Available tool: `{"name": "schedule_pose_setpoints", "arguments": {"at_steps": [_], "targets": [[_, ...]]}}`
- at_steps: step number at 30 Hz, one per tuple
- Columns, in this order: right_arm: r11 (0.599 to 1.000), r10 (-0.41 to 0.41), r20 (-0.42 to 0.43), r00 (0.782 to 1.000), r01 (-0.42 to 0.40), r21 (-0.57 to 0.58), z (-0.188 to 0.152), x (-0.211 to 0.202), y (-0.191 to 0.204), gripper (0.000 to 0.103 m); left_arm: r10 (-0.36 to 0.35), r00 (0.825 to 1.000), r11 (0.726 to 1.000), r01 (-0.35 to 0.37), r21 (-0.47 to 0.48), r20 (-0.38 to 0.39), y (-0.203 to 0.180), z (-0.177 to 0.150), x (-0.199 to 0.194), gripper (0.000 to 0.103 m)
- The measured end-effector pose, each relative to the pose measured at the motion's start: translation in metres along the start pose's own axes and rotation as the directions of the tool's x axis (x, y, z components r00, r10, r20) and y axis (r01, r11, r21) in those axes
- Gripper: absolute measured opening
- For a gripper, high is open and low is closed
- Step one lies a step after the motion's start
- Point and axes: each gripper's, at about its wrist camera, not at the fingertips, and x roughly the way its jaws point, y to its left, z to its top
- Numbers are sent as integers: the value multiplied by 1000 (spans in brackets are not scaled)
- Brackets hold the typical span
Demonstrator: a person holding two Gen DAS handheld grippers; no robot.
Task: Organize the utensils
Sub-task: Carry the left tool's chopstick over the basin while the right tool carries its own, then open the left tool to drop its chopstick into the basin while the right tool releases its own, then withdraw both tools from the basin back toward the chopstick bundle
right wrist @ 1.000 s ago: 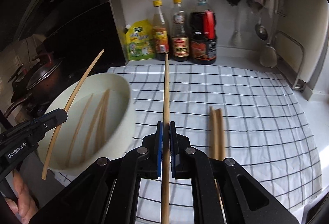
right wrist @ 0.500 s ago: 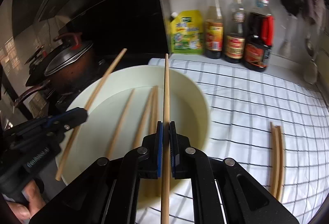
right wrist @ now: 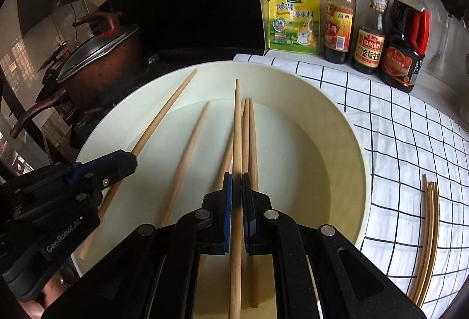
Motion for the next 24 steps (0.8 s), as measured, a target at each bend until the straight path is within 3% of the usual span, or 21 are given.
{"name": "schedule_pose_setpoints", "arguments": {"at_steps": [2, 4, 12, 18, 21, 24], "targets": [[1000, -12, 15, 1000, 12, 7, 0, -3, -3, 15, 8, 1000, 1000, -8, -11, 11, 2, -1, -3, 43], [1000, -16, 27, 999, 16, 13, -1, -9, -5, 15, 16, 999, 1000, -15, -18, 34, 4, -2, -9, 55], [999, -12, 67, 998, 9, 43, -12, -32, -13, 17, 4, 999, 999, -2, -39, 51, 8, -10, -26, 56], [997, -4, 104, 995, -4, 75, -31, -58, -27, 21, -12, 998, 999, 14, -34, 67, -4, -21, -39, 61], [996, -21, 123, 992, 10, 90, -41, -71, -41, 26, -20, 997, 999, 23, -40, 77, -13, -26, -44, 71], [994, -38, 138, 990, 23, 109, -51, -84, -59, 26, -33, 996, 999, 36, -37, 79, -25, -29, -46, 72]]}}
